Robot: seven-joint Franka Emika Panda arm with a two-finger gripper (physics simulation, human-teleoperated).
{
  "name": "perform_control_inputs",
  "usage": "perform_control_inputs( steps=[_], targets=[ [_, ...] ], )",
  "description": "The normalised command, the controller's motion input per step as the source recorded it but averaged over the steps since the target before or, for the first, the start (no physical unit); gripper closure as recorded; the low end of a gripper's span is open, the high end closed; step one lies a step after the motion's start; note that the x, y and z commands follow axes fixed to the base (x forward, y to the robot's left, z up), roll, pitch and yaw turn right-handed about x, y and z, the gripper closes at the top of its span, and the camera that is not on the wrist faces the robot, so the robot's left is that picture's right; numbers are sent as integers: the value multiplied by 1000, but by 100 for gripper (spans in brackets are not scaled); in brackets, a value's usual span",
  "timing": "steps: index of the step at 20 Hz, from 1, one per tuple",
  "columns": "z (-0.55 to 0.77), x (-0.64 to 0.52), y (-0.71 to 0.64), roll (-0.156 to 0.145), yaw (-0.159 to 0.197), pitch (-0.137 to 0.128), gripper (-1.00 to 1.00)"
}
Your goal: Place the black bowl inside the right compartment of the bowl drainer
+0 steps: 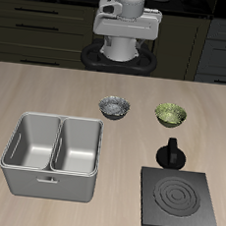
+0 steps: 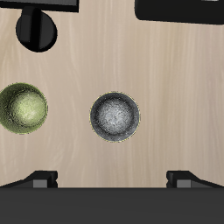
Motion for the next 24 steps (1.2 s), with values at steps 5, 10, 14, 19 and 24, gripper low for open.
perform_control_inputs(
  steps=[5, 10, 14, 19, 24],
  targets=[
    [-1, -11, -125, -32, 14, -10, -100],
    [9, 25, -60, -14, 9, -18, -100],
    [-124, 40, -144, -41, 19, -21, -100],
    [-332, 51, -71, -6, 9, 49, -100],
    [-303, 16, -55, -9, 4, 17, -100]
  ],
)
